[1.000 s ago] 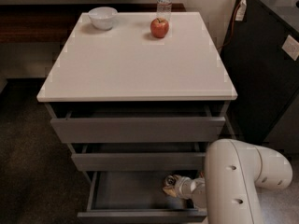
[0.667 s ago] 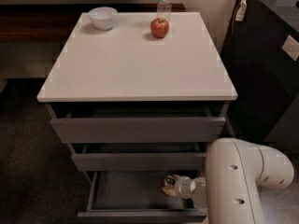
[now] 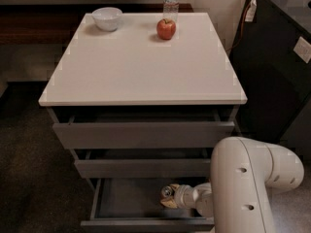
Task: Pick coke can from bottom drawer and place on counter
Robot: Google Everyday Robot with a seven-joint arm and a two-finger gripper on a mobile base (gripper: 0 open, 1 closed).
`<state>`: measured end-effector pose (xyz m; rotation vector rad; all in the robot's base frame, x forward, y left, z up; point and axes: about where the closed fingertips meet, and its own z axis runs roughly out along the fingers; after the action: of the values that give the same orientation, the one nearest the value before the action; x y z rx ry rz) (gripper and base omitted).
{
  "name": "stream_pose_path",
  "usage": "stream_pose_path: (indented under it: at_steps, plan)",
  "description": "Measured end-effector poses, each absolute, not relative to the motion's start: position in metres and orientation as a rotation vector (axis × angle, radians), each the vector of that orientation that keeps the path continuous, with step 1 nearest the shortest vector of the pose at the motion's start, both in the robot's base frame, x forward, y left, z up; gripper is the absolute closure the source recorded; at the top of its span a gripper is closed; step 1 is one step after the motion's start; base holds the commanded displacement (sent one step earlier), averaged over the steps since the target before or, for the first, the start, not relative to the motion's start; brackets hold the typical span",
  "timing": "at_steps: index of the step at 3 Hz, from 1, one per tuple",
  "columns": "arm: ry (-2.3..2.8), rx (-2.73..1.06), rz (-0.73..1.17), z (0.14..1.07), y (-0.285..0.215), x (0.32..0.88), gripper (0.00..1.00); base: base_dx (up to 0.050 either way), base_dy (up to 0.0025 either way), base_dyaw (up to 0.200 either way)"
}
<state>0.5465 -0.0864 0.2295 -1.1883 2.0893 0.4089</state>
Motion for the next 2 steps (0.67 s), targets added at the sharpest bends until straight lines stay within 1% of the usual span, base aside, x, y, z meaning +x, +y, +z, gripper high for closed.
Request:
stream_pose_path:
  at_steps: [1,2]
  plan:
    - [2.020,-1.277,0.463,0.251,-0.063,0.523,1.00,0.000,0.00000,0.000]
    - [1.978,-1.321,0.484,0.265,-0.052,0.509,1.00,0.000,0.00000,0.000]
